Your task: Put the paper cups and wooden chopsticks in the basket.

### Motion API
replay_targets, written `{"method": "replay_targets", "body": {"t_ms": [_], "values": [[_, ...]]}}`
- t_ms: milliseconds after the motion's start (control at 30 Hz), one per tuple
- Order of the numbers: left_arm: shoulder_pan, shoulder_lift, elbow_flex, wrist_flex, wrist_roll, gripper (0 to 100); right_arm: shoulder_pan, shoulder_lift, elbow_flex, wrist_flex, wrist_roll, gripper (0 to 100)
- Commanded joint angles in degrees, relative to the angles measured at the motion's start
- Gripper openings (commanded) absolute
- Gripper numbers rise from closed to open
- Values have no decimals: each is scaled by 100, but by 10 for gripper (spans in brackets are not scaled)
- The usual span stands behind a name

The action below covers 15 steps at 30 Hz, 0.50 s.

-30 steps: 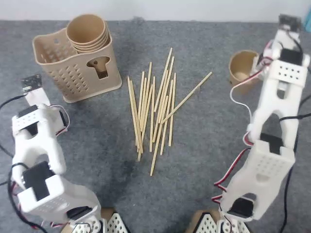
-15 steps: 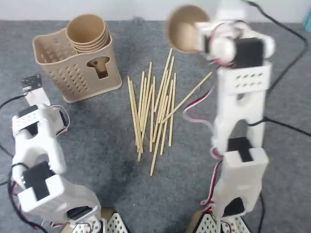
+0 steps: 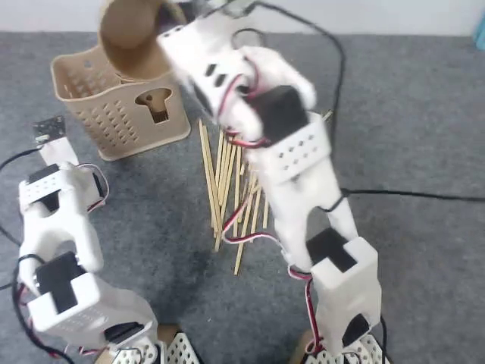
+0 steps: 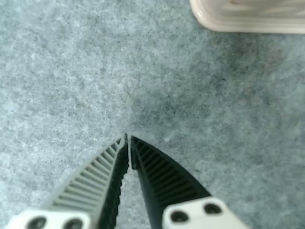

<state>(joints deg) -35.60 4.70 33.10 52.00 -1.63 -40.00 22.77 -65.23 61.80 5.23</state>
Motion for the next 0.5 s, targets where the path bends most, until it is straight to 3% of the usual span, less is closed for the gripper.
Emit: {"method": "replay_targets", "body": {"t_ms": [0,467], "values": [[18,-35,-136,-88,35,12,-75,57,185,-567,281,9],[18,-35,-145,-97,35,12,-4,769,211,-734,484,18]]}}
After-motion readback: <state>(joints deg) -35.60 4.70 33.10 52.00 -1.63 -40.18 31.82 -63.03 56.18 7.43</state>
